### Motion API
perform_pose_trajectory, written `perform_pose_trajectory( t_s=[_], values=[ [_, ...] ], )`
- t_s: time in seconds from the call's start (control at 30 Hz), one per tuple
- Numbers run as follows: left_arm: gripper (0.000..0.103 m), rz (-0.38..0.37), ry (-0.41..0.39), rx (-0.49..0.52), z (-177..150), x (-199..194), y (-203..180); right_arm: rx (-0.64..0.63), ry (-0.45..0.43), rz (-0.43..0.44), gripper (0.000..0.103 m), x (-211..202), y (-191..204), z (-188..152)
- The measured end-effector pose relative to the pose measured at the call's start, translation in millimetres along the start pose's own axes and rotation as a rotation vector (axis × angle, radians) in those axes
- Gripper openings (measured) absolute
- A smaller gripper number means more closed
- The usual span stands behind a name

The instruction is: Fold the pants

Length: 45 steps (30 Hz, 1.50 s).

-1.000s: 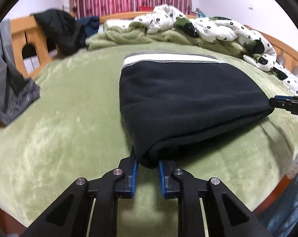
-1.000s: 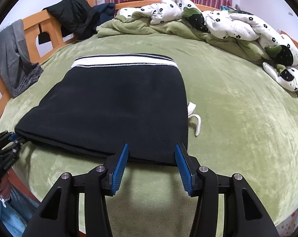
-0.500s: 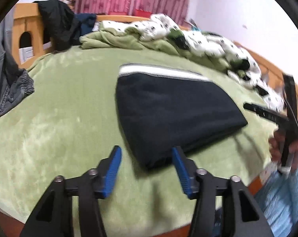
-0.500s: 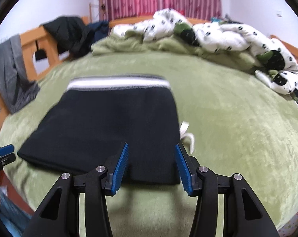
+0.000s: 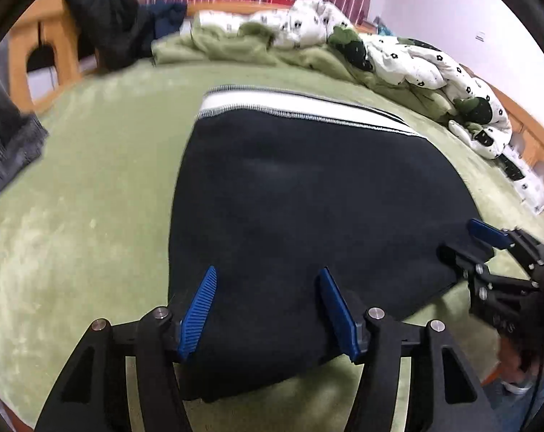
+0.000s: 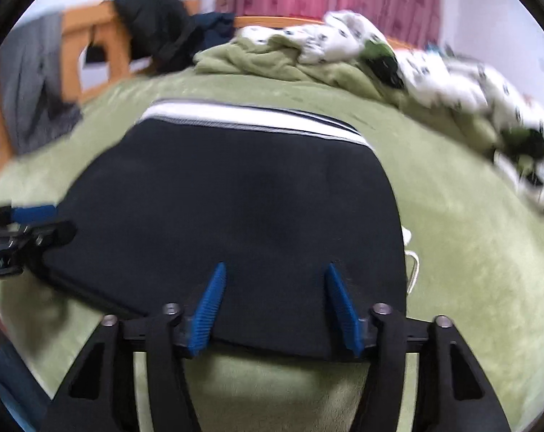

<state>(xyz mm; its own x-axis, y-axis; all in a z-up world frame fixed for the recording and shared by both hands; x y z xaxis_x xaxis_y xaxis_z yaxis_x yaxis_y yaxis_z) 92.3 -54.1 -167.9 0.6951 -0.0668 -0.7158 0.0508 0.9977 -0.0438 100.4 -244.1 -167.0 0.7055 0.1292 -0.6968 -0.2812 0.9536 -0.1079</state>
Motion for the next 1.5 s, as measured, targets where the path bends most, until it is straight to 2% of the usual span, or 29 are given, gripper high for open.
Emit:
perform_pose_trajectory(
  t_s=[0.1,0.23,0.33,0.47,0.63,0.73,0.83,0.9,1.0,1.03,1.1,1.23,1.5],
  values=[
    [0.064,0.026,-0.002,0.07,-4.7,-6.2,-9.5,-0.032,0.017,-0.005,0.066,-3.1,8.3,-8.3],
    [0.064,-0.022,0.019,0.015,3.9,-10.9,0.2,0.002,0.032,0.061,0.066,-12.1,4.4,-2.1],
    [0.064,-0.013,-0.007,-0.017,24.3,-10.8,8.7,0.043,-0.047,0.07,0.066,-25.7,-1.3,15.5],
    [0.064,0.018,-0.024,0.006,53.9,5.1,10.4,0.097,-0.147,0.093,0.066,-34.6,-13.3,46.7],
    [0.064,-0.022,-0.033,-0.032,85.8,22.4,5.2,0.058,-0.19,0.052,0.066,-13.1,-23.3,93.7],
    [0.064,-0.018,-0.06,-0.022,113.0,38.5,-3.2,0.157,-0.151,0.048,0.059,10.8,-42.6,118.3],
    [0.064,-0.003,-0.05,-0.007,132.1,60.6,-7.2,0.215,-0.148,0.068,0.058,32.1,-57.3,142.8],
    [0.064,-0.009,-0.015,-0.031,131.4,73.4,-4.4,0.196,-0.119,0.035,0.054,50.5,-59.7,146.2],
    [0.064,-0.002,0.07,-0.074,122.7,94.8,2.3,0.175,0.0,0.021,0.033,93.8,-61.4,128.0],
    [0.064,0.005,0.082,-0.082,120.6,98.5,4.7,0.174,0.031,0.0,0.033,107.3,-62.7,119.5],
    [0.065,0.021,0.092,-0.086,118.2,100.4,6.6,0.149,0.0,-0.011,0.032,104.2,-60.2,121.5],
    [0.068,0.04,0.088,-0.064,114.6,99.3,3.4,0.118,-0.004,-0.033,0.033,105.4,-56.5,118.7],
    [0.073,0.052,0.096,-0.048,113.4,102.1,3.8,0.126,-0.017,-0.018,0.035,100.7,-57.6,118.4]
  ],
)
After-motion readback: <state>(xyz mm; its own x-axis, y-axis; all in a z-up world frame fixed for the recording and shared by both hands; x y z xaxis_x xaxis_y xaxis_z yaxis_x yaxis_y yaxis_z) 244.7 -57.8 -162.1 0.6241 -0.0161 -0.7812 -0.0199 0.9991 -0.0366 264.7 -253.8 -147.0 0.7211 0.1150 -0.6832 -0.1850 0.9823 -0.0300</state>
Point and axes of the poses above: each gripper's, at about its wrist camera, not at the fingertips, and x roughly the way its jaws point, y to its left, z to its top, the point moved 6 cm from there along x, roughly the way its jaws point, and after that the axes turned 3 degrees about z, right-handed, at the moved point
